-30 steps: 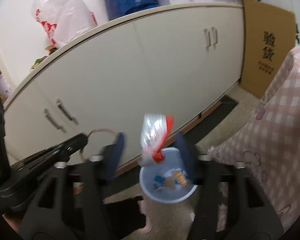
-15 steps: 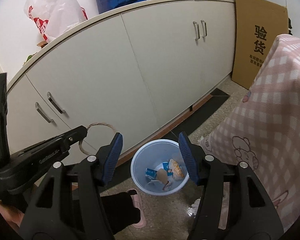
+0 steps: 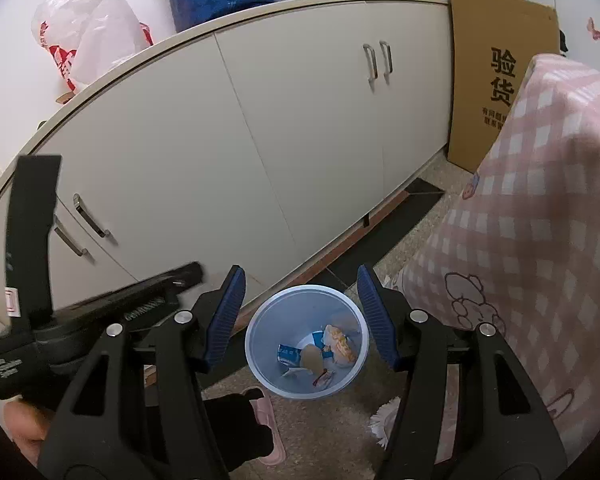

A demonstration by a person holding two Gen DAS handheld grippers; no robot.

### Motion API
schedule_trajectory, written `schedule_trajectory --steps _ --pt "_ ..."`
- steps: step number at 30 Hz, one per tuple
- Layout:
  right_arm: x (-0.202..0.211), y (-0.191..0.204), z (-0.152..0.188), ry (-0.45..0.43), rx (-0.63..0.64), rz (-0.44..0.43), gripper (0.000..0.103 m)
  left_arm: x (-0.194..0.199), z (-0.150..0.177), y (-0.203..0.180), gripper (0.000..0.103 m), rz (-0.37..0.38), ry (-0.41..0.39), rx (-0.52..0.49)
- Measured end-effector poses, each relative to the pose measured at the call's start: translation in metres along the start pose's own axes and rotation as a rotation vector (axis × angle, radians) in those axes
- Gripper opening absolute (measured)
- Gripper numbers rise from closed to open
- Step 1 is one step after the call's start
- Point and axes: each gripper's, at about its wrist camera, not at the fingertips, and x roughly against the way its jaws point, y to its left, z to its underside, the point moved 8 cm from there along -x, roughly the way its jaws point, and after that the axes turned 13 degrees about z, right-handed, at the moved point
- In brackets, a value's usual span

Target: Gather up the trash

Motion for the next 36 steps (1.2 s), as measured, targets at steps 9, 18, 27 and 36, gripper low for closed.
schedule_trajectory --steps 9,18,27,36 --pt "0.004 0.0 0.0 0.008 -0.002 -0.002 0.058 0.012 0.003 -0.003 0.051 -0.004 -0.014 -0.003" --pt "0.058 0.001 -0.022 -0.087 0.007 -0.013 0.058 0.077 0.001 -0.024 0.055 0.005 -0.118 -0.04" --pt "0.146 -0.029 -0.044 -0.231 -0.032 0.009 0.058 0.138 0.001 -0.09 0.064 0.08 -0.216 -0.128" --pt "0.222 -0.136 -0.032 -0.323 -0.159 0.179 0.06 0.138 0.038 -0.213 0.068 0.262 -0.156 -0.282"
